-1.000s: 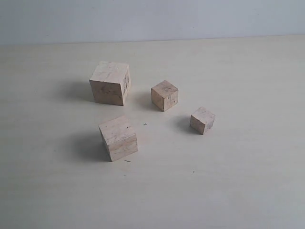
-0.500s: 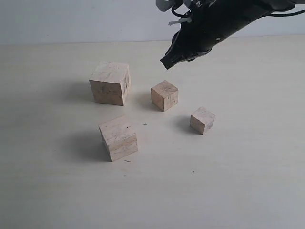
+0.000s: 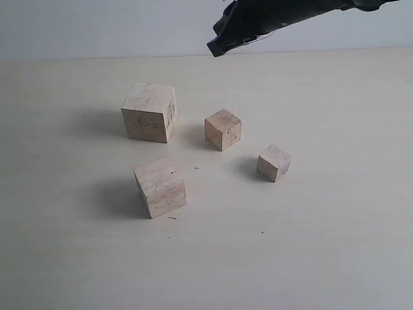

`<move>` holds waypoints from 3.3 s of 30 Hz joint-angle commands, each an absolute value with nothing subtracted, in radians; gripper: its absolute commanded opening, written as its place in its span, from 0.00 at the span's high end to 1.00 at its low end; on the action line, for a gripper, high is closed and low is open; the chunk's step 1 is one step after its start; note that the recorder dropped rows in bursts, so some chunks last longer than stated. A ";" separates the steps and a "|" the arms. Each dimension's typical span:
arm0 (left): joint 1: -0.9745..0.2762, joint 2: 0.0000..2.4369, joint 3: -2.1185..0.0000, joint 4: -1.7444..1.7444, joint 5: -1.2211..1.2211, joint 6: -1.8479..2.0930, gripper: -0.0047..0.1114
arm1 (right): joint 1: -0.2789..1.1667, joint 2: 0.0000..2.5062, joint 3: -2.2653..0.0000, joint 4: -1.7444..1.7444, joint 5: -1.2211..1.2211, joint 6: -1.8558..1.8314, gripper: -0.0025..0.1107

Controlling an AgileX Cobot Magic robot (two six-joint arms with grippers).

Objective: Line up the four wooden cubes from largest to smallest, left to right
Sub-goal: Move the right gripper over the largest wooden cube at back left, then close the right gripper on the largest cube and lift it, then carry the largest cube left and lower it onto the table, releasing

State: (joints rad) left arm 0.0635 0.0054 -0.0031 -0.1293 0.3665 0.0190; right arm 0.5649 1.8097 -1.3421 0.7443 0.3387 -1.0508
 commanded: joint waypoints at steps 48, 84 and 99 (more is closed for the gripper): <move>0.057 0.000 0.000 -0.128 0.360 0.022 0.96 | 0.569 2.385 -1.764 1.301 0.759 -1.859 0.11; 0.057 0.000 0.000 -0.128 0.360 0.022 0.96 | 0.719 2.302 -1.764 1.324 0.990 -1.849 0.98; 0.057 0.000 0.000 -0.128 0.360 0.022 0.96 | 0.755 2.342 -1.762 1.226 0.972 -1.645 0.98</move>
